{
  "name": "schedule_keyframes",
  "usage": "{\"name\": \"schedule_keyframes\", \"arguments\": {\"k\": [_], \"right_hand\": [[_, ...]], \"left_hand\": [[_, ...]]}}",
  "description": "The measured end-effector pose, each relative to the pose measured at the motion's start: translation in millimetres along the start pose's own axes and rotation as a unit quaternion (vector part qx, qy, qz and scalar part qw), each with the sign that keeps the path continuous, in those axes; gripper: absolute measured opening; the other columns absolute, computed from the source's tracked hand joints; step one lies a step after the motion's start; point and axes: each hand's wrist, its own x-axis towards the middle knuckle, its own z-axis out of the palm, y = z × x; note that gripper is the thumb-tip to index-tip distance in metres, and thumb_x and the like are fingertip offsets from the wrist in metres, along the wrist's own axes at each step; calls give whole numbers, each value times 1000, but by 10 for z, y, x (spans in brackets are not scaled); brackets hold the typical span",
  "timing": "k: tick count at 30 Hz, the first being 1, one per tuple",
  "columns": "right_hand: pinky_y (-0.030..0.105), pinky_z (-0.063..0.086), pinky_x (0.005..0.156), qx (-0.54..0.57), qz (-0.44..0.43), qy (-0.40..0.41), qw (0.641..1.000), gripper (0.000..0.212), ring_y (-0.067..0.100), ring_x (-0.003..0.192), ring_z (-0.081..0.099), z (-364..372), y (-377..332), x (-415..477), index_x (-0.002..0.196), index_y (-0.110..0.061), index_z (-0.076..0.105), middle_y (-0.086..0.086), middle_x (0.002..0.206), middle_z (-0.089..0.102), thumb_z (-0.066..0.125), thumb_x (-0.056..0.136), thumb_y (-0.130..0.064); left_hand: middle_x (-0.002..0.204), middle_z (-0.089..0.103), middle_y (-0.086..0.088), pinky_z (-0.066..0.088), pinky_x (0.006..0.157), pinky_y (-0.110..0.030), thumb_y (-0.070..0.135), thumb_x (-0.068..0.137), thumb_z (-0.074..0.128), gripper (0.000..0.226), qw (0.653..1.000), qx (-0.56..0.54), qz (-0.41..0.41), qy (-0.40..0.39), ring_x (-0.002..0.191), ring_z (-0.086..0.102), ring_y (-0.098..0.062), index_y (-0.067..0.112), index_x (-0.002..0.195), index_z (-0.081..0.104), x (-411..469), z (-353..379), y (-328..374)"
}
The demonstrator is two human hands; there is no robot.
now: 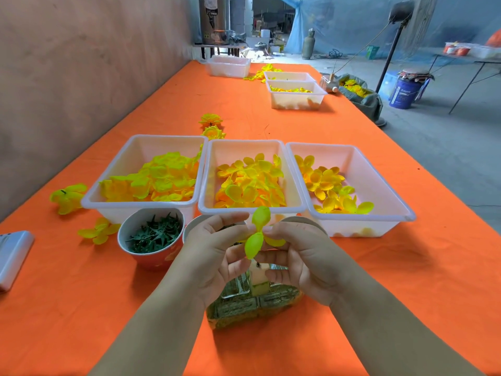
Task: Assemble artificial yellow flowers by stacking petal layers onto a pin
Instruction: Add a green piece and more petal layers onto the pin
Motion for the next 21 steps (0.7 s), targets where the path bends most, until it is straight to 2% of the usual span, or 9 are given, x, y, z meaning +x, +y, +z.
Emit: {"name": "schedule_keyframes", "arguments": {"k": [3, 7, 9, 16, 21], "right_hand": [[27, 51, 60, -7, 1, -1, 1000, 29, 12, 74, 71, -1, -3, 3, 73, -28, 76, -1, 82, 73, 58, 95, -25], [28, 53, 59, -2, -3, -1, 1000, 16, 13, 75, 71, -35, 19, 16, 94, -19, 73, 1, 85, 71, 59, 96, -26], [29, 55, 60, -5, -5, -3, 1000, 17, 13, 74, 71, -46, 22, 26, 100, -15, 71, 2, 88, 71, 58, 96, -27], [30, 55, 62, 0, -12, 12, 1000, 17, 22, 76, 69, -44, 88, 53, 86, -11, 70, 12, 87, 69, 58, 97, -19], [29, 53, 66, -31, 1, 15, 999, 12, 25, 80, 72, -83, 171, 48, 101, -7, 64, 14, 91, 73, 59, 96, -17]], "left_hand": [[101, 69, -16, 50, 46, -22, 6, 92, 65, 14, 1000, -1, 5, 7, 59, 68, -13, 13, 103, 69, -1, 25, 7], [112, 70, -21, 51, 49, -23, 5, 90, 67, 23, 999, 23, 22, 18, 70, 66, -19, 13, 112, 68, 19, 12, -27], [113, 70, -21, 51, 50, -23, 6, 89, 69, 26, 999, 32, 29, 22, 72, 67, -20, 15, 113, 68, 26, 5, -42], [98, 68, -18, 51, 47, -23, 0, 92, 64, 20, 999, 14, 26, 22, 56, 67, -14, 11, 109, 66, 18, 39, -78], [99, 69, -18, 51, 48, -24, 0, 92, 64, 25, 998, 39, 30, 34, 61, 65, -17, 12, 114, 65, 7, 31, -157]]}}
